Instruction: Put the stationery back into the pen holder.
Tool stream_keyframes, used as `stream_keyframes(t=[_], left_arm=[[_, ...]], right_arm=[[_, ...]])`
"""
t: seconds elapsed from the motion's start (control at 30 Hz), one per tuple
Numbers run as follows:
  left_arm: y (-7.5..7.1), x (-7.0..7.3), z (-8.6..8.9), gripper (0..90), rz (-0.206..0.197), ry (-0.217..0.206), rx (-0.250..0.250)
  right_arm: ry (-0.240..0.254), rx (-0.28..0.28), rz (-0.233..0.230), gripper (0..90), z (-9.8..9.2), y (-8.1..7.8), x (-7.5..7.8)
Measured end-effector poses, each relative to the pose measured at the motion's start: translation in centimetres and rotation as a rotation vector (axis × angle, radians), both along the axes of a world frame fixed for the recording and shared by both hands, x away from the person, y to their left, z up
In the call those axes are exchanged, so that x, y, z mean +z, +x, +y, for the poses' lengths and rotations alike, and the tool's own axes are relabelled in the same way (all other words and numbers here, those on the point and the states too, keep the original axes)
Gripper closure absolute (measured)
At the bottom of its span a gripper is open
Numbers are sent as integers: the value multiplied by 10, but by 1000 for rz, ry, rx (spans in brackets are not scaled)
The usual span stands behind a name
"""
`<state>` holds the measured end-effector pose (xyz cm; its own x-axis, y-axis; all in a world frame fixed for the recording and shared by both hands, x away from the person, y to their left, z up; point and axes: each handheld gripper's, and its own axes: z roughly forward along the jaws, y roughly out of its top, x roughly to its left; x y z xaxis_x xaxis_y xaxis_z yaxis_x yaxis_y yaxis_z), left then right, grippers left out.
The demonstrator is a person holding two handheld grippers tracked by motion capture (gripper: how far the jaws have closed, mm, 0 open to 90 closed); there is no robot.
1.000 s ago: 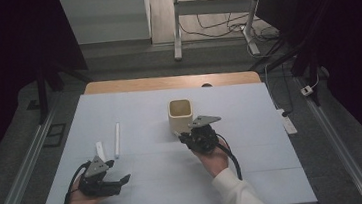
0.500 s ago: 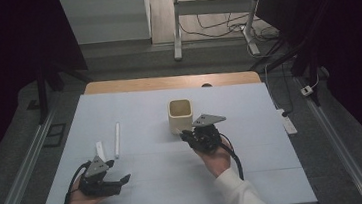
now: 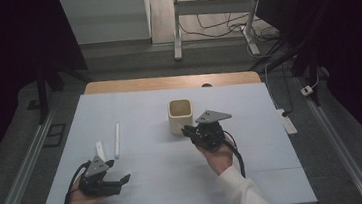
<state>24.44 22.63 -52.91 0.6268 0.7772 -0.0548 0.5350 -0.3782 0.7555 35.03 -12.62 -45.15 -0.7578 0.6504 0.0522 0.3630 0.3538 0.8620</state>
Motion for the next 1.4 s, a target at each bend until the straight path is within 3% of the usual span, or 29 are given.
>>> stream_keyframes(t=[0.73,1.2,1.4], left_arm=[[0,0,1,193,-9,0,3],[0,0,1,193,-6,0,0],[0,0,2,192,-5,-3,1]], right_arm=[[79,-9,-86,800,0,1,28],[122,-21,-90,800,2,12,40],[113,-12,-86,800,7,18,40]])
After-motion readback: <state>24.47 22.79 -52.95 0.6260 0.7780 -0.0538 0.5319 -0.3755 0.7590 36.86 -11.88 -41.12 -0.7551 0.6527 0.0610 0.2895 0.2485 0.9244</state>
